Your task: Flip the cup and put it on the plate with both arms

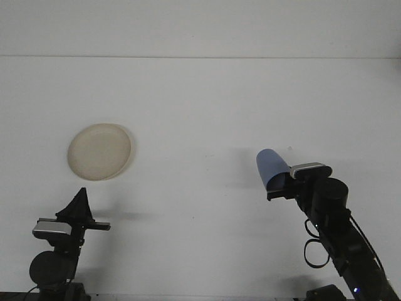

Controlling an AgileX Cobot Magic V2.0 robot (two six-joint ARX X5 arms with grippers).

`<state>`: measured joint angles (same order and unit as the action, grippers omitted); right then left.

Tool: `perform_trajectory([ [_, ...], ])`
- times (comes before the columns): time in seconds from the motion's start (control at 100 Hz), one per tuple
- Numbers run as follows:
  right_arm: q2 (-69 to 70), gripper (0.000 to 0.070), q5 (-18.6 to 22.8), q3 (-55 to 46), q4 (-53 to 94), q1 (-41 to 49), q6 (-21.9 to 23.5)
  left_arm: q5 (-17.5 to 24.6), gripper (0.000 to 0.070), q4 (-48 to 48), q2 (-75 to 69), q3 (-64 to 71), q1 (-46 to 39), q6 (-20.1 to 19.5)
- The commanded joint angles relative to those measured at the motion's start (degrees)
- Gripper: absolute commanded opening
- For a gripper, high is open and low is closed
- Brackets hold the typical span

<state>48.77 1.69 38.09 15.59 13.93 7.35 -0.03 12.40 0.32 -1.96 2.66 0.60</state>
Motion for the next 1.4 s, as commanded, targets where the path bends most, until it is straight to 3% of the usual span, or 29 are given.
perform_trajectory([
  [0.0,0.0,0.0001,-1.5,4.6,6.9,3.2,4.5,0.0,0.0011,0.5,-0.1,1.2,-0.1,0.1],
  [0.15,1.9,0.0002,-5.8,14.4,19.4,11.3,7.1,0.0,0.0011,0.5,-0.1,1.2,-0.1,0.1],
  [0.36,12.0,0.0001,-5.7,30.5,36.5,18.8,14.0,0.0,0.0011,0.5,-0.1,1.2,-0.1,0.1],
  [0.71,33.4,0.0002,-5.1,52.6,54.6,25.0,14.4,0.0,0.0011,0.5,-0.1,1.2,-0.1,0.1],
  [0.9,42.1,0.0003,-2.1,56.2,56.5,28.1,11.6,0.0,0.0011,0.5,-0.1,1.2,-0.1,0.1],
  [1.39,55.5,0.0003,-1.3,56.2,59.3,31.3,7.5,0.0,0.0011,0.5,-0.1,1.2,-0.1,0.1],
])
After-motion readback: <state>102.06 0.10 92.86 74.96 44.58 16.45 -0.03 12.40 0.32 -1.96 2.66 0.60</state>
